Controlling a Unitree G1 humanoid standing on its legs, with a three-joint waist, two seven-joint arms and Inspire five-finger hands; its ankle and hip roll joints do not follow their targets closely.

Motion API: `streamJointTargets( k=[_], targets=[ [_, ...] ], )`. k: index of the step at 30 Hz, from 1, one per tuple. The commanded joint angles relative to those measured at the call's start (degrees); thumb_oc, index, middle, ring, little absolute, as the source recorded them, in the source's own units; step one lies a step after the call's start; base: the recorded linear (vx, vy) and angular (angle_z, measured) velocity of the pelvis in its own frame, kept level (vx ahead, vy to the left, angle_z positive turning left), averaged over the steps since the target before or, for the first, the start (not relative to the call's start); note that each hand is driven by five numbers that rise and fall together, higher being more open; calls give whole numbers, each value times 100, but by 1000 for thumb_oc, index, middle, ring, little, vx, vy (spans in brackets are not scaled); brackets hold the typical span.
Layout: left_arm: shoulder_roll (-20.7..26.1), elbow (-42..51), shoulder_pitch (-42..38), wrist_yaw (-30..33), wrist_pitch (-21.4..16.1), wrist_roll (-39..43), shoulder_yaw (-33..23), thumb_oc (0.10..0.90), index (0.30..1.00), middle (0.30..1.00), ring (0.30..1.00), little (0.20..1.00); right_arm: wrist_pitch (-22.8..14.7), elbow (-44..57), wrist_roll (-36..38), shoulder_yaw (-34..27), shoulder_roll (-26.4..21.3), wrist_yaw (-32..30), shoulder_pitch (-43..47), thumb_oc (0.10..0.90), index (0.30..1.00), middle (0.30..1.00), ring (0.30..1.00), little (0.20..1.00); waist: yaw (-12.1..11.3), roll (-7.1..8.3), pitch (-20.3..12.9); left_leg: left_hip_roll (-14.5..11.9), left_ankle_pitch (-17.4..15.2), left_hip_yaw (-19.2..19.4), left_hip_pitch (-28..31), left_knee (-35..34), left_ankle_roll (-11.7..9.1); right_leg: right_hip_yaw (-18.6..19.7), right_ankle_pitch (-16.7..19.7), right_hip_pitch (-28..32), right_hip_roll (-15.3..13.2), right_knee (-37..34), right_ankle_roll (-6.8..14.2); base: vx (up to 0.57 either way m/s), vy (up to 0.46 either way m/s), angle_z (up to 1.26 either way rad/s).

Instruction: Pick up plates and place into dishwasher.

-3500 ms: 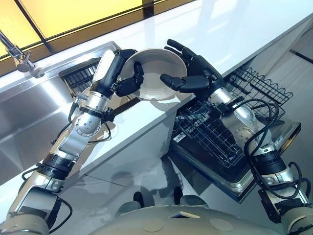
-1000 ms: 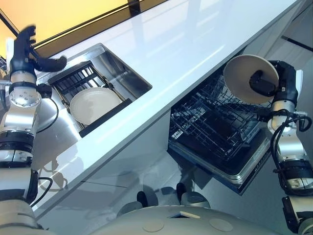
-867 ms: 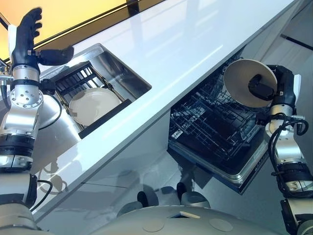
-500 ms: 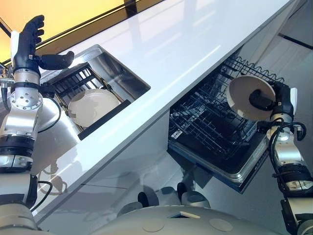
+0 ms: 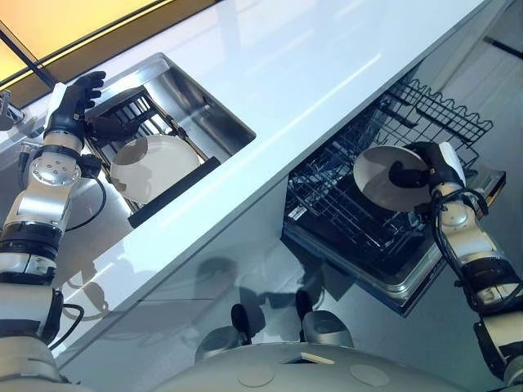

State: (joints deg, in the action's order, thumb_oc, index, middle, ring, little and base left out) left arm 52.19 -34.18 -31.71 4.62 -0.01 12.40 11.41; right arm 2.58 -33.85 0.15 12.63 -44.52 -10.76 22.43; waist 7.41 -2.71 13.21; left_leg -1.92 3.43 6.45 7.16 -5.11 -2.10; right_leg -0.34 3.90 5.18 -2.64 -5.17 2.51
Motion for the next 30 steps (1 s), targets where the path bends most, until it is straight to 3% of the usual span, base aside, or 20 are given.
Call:
streamJointTargets(
  k=[1,9,10,13,23,26,30],
  targets=[
    [612,-42,-1210,95,-167,101,173,800,900,900,900,900,-189,-163,-313,254,-713,-139,1236,100,300,300,300,200,-165,-123,-301,499,-506,-269,-319,375,392,-113,-652,-580,325,1148,113,-36,0,5],
    [657,-278,-2166,34,177,54,874,800,900,900,900,900,383,-837,-217,1049,-660,-53,2335,114,312,312,312,214,-253,-175,254,537,-387,-415,-733,472,364,-97,-583,-900,320,1193,72,-96,-9,7],
    [668,-313,-2282,-2,249,73,958,800,900,900,900,900,375,-903,-200,1126,-631,-84,2441,800,900,900,900,900,-260,-182,321,539,-372,-418,-782,491,358,-98,-572,-930,318,1193,67,-90,-12,4],
    [693,-401,-2506,-281,428,62,1124,800,900,900,900,900,369,-904,-250,1270,-569,-173,2633,800,900,900,900,900,-271,-196,473,546,-334,-450,-897,525,354,-97,-564,-1023,315,1225,44,-87,-9,3],
    [994,-639,-3209,-2768,1734,-600,2195,800,900,900,900,900,425,-797,-220,1521,-684,-248,2878,800,900,900,900,900,-210,-251,647,595,-322,-468,-1011,632,346,-138,-518,-1081,274,1217,67,-47,0,1],
    [1140,-490,-3253,-3369,1876,-616,2423,800,900,900,900,900,324,-893,-185,1449,-742,-266,2809,800,900,900,900,900,-221,-278,636,614,-314,-490,-996,635,344,-160,-501,-1023,268,1163,65,-37,-8,-1],
    [1368,-99,-3183,-3709,2057,-372,2502,800,900,900,900,900,258,-952,-96,1316,-785,-275,2655,800,900,900,900,900,-275,-302,586,630,-303,-528,-939,610,331,-224,-492,-902,269,1068,62,-25,-15,-1]
  ],
)
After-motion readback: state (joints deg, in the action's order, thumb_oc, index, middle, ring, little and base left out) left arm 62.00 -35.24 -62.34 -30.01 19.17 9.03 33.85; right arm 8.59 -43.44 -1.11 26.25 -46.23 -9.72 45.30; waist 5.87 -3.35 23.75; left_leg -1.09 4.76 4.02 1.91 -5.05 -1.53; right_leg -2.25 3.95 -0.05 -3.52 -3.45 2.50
